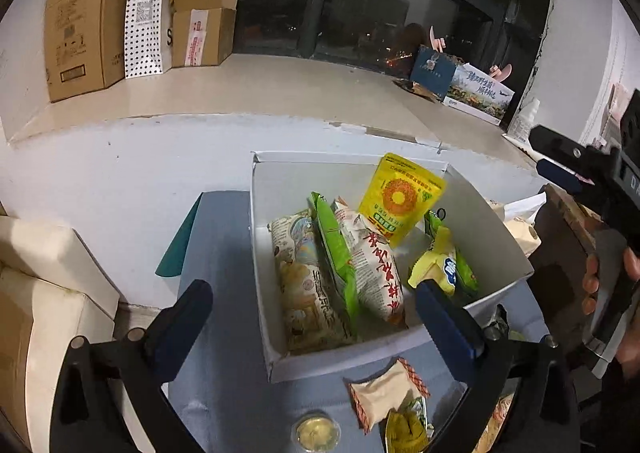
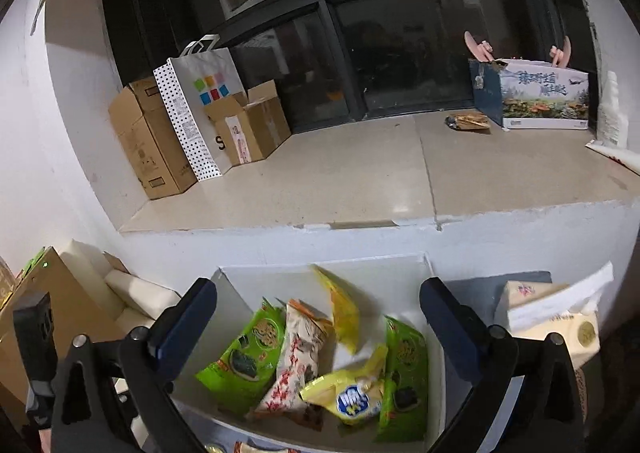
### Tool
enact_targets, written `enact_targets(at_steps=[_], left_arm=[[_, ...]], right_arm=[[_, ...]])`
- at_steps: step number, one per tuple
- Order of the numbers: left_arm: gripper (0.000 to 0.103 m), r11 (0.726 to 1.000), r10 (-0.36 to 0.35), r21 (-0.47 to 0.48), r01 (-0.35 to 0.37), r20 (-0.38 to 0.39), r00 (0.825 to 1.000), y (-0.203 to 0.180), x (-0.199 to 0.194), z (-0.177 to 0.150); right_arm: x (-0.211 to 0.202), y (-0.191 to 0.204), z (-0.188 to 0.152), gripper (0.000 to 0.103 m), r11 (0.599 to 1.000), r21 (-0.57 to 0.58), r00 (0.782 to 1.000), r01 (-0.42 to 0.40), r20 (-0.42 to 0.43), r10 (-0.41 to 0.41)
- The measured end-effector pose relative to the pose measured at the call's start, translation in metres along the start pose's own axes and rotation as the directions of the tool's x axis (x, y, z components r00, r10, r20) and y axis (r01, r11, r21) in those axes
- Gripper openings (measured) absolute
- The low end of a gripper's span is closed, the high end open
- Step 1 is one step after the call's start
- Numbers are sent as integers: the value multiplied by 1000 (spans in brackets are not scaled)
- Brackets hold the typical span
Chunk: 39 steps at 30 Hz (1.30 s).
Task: Organize snacks
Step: 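Box the long green packet with left tool while right tool boxes yellow bag, then box the small yellow-green packet with left tool while right tool boxes Lay's bag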
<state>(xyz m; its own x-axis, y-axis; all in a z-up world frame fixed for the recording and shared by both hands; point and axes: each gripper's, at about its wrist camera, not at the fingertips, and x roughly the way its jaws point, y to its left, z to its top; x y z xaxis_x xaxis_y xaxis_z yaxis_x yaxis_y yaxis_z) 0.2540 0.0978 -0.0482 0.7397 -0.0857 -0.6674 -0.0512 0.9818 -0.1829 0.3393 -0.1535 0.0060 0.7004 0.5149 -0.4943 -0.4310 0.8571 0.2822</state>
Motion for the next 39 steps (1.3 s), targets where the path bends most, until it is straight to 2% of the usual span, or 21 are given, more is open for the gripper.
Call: enact_targets(at_steps=[7,13,16,22,27,30,32,35,39], left_arm=[[103,998,1,59,-8,112,994,-17,-57,-15],[103,994,-49,109,29,181,982,-37,-115,-51],[103,991,-78,118,57,181,980,-46,-132,-75],[103,993,-94,89,83,130,987,-61,-147,-135],[103,989,-106,108,98,65,992,-74,-145,-170],[103,990,-114,89,110,46,992,-73,-143,-180],[103,991,-108,82,105,32,994,-71,-141,-184],[103,991,-114,70,113,18,993,-67,-138,-187],[103,992,-110,58,109,12,994,-60,-136,-190]], right_arm=[[-46,11,-20,103,997,-61,997,-47,50,50],[-122,14,-64,103,988,-107,986,-113,113,125],[-155,15,-97,103,986,-134,985,-103,127,121],[-194,9,-172,103,987,-150,996,-57,62,67],[-200,2,-218,103,989,-139,998,-56,-20,54],[-190,4,-230,103,984,-173,998,-39,-59,29],[-178,7,-233,103,980,-193,995,-55,-97,37],[-151,13,-234,103,976,-190,982,-108,-172,75],[-98,17,-232,103,974,-185,955,-129,-286,72]])
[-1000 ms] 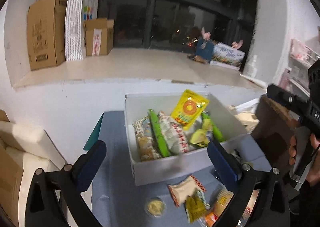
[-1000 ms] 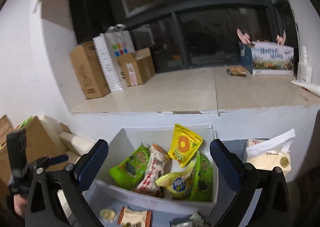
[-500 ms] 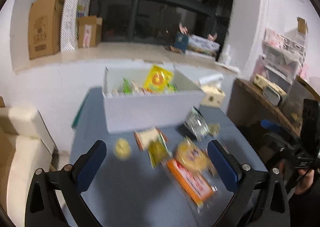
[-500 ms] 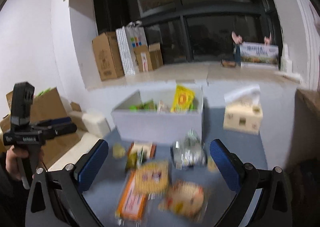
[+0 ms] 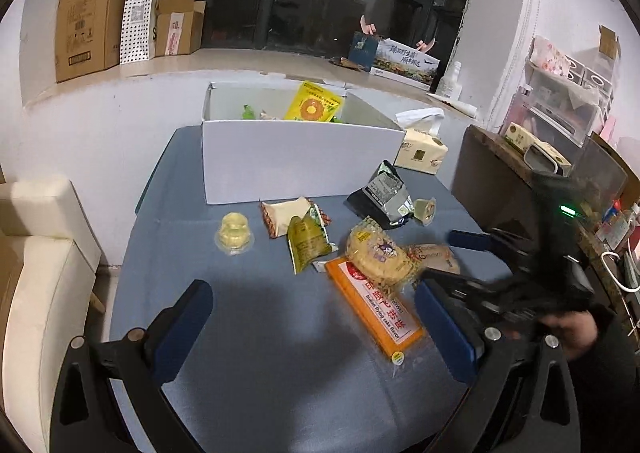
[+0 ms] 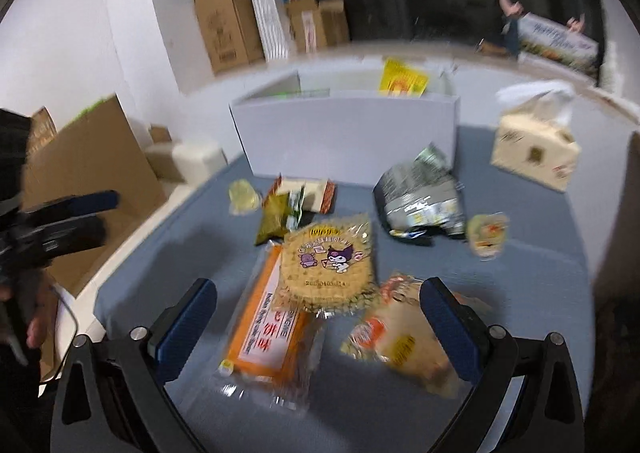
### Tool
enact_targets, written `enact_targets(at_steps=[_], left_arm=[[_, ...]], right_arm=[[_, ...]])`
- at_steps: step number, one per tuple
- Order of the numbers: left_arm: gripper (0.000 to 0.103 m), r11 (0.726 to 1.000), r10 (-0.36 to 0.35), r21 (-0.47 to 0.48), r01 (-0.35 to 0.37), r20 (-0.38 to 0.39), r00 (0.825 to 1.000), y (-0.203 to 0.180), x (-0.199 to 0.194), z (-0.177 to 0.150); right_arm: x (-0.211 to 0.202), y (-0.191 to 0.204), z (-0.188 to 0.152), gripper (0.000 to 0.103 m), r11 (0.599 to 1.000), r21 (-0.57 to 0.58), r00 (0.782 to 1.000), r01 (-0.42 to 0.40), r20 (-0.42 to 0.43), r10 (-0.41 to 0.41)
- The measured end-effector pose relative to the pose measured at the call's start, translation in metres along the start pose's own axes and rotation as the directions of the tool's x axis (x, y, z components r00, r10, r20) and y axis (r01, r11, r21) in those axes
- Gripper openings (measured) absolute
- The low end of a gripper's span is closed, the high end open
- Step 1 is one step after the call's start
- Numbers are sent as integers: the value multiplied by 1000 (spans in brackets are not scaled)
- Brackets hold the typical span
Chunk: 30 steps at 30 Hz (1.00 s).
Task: Organize snacks
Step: 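Box the small yellow-green packet with left tool while right tool boxes Lay's bag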
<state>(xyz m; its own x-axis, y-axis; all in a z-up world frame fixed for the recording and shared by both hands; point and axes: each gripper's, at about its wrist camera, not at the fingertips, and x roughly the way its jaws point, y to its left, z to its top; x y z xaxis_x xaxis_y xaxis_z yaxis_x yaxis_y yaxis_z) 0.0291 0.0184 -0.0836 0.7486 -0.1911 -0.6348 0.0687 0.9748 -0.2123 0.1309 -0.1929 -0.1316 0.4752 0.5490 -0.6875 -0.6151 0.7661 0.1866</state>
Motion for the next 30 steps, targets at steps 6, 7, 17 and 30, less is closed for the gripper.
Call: enact_targets(at_steps=[6,7,17,30], left_arm=[[103,1000,3,-29,-3,0,1000,14,-2,-4],[103,999,1,-33,-1,-1,1000,16,-1,-5],[103,998,14,-60,-17,-49,999,21,21,-9],[103,998,32,-53,-40,-148,988,-17,119,33]], right_arm=[[60,-4,21,103,1000,8,993,12,-120,-11],[67,-2,23,103,1000,-7,990,25,-135,-26],[59,9,24,78,999,-34,994,0,-114,-4],[-81,-3,4,78,997,65,991,31,129,-39]])
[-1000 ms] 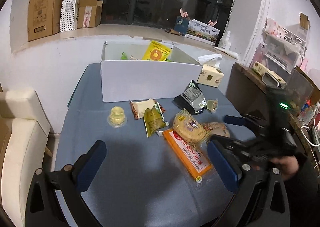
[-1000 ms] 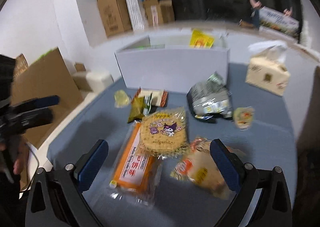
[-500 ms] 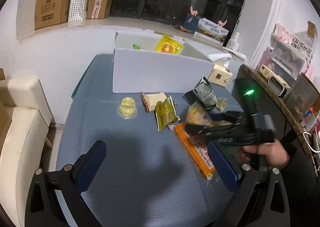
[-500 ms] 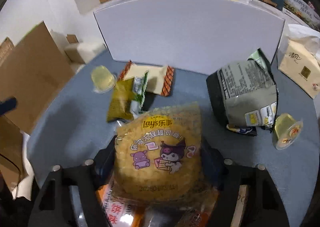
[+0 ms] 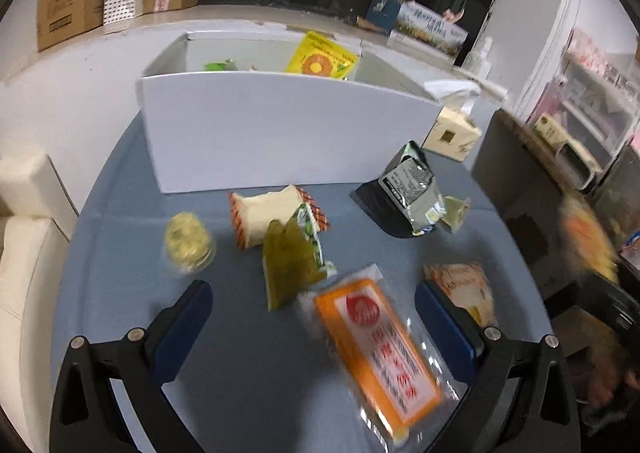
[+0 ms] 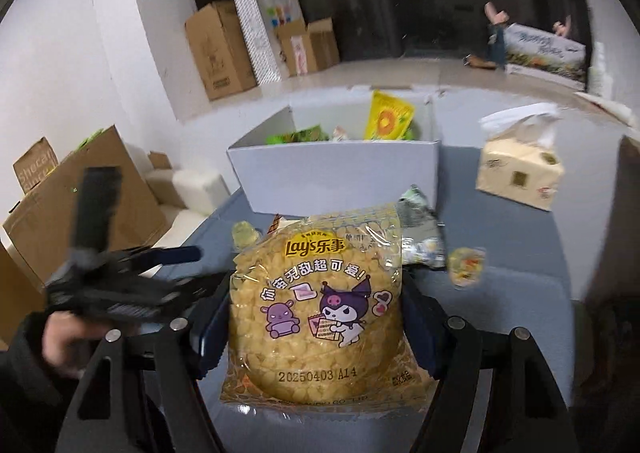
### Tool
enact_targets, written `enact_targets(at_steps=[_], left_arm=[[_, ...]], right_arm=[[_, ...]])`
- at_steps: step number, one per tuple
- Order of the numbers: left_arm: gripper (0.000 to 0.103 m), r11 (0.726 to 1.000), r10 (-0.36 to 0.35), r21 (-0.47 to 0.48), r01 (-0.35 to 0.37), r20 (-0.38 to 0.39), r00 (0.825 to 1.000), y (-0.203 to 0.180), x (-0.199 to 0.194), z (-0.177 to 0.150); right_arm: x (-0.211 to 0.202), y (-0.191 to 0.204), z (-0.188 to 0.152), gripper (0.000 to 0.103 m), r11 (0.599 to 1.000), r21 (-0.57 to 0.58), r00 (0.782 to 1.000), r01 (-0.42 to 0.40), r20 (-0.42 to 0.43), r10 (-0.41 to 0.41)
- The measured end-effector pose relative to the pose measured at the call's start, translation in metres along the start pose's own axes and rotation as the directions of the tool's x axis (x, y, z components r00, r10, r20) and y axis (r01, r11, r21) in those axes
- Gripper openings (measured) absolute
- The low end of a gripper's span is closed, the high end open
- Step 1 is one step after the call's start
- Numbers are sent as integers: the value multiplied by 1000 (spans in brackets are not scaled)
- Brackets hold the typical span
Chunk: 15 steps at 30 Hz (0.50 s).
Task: Organize snacks
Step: 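Box the small yellow-green packet with left tool while right tool boxes Lay's bag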
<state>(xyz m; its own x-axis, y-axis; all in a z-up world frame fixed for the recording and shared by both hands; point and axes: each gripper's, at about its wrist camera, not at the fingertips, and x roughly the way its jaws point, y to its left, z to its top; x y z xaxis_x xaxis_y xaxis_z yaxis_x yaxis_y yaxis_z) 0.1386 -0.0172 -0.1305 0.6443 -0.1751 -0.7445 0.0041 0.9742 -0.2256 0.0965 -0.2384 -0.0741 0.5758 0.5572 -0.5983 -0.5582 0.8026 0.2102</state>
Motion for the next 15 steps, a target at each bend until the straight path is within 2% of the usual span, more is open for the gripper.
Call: enact_targets(at_steps=[4,6,8,9,10,11,12,15], left_arm=[[102,1000,18,-15,-19,-42,999,-5,31,12],[102,999,52,-2,-52,-63,997,-6,47,14],[97,998,54,-12,-55,-90,995,-4,58,13],[82,999,35,-15,-36,-103,994,-3,64,13],[58,998,56,-2,-56,-124,991,-3,70,12],[49,996,86,18,-85,-122,989,-4,71,12],[44,994,100,43,-96,-106,989,-5,69,12],[43,998,55,43,-52,-63,996,-3,51,9]], right_arm=[[-25,-13,-8,78,999,38,999,18,34,-19],[-32,-19,-12,78,998,57,998,28,48,-31],[-35,-23,-14,78,997,70,998,25,51,-29],[-37,-26,-16,78,997,74,998,31,53,-35],[-39,-27,-18,78,996,77,998,35,52,-39],[-38,-29,-19,78,996,82,998,32,48,-36],[-40,-31,-21,78,996,86,998,30,47,-34],[-40,-33,-24,78,995,98,998,25,47,-30]])
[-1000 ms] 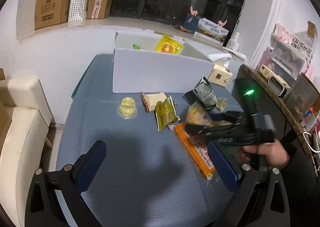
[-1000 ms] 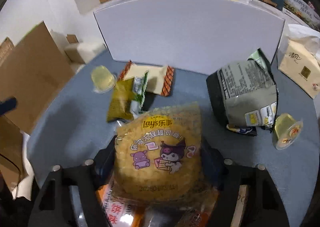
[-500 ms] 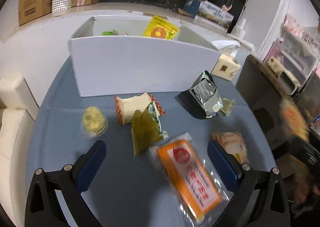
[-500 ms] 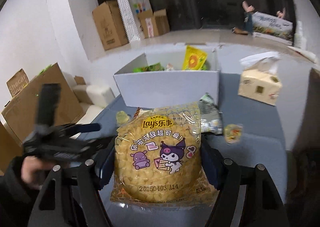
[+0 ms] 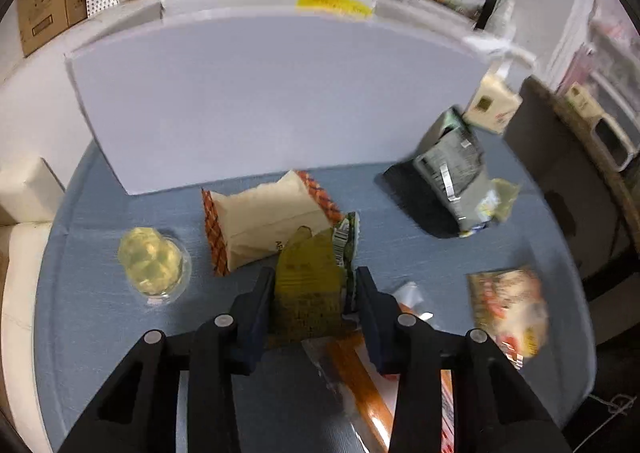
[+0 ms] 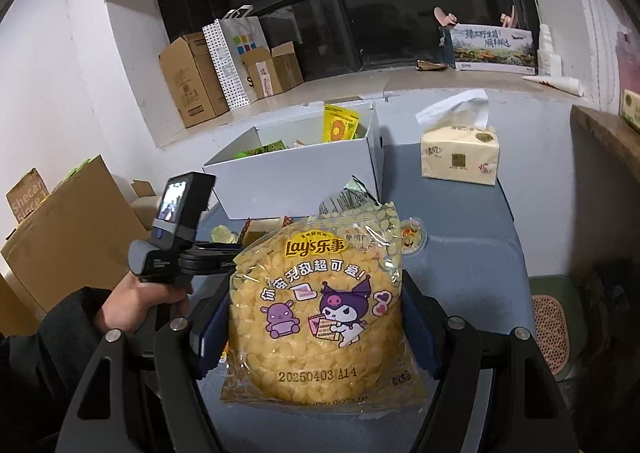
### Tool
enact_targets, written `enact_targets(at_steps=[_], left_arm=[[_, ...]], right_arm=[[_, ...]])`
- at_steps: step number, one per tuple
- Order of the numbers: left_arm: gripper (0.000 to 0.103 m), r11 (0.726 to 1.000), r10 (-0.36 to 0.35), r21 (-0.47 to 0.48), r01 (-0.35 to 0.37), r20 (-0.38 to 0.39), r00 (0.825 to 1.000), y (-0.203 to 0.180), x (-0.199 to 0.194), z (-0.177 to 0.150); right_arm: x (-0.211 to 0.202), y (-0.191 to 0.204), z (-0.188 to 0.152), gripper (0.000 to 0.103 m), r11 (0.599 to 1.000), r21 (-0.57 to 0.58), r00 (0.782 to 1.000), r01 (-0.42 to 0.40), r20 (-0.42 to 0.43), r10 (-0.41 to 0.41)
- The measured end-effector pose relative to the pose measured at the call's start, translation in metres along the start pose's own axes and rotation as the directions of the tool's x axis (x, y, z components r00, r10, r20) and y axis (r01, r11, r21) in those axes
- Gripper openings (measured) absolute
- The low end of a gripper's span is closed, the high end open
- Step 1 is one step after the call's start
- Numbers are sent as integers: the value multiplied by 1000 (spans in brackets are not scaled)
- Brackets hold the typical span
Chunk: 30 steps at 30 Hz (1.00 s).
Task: Organize snacks
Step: 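Box the small yellow-green packet with left tool while right tool boxes Lay's bag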
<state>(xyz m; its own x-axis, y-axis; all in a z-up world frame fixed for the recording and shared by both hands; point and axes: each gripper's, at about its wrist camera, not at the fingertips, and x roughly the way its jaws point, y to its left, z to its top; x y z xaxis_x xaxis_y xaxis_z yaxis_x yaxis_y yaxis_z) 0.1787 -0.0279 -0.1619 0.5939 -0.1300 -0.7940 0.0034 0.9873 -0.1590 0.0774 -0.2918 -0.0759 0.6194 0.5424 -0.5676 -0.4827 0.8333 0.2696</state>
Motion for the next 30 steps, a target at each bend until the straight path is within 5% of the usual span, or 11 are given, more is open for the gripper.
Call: enact_targets(at_steps=[8,15,20,27,29,30], left_arm=[[43,995,-98,37,92,210,973,10,-99,-12],[43,994,-103,14,104,325,940,34,-144,34],[43,994,-107,16,108,344,933,42,-132,97],[44,998,-54,49,42,299,953,46,-77,169],[48,998,-40,47,28,276,960,49,-63,180],[60,999,-24,42,13,262,965,51,-57,184]], right_arm=[[14,7,2,78,1000,-6,1000,-11,1,11],[48,17,45,78,997,-11,997,-77,10,77],[86,19,107,78,995,-5,995,-101,23,101],[166,-3,192,78,998,38,999,-41,-1,41],[181,-11,205,78,998,57,1000,-26,-11,26],[189,-17,211,79,997,78,1000,-21,-15,22]])
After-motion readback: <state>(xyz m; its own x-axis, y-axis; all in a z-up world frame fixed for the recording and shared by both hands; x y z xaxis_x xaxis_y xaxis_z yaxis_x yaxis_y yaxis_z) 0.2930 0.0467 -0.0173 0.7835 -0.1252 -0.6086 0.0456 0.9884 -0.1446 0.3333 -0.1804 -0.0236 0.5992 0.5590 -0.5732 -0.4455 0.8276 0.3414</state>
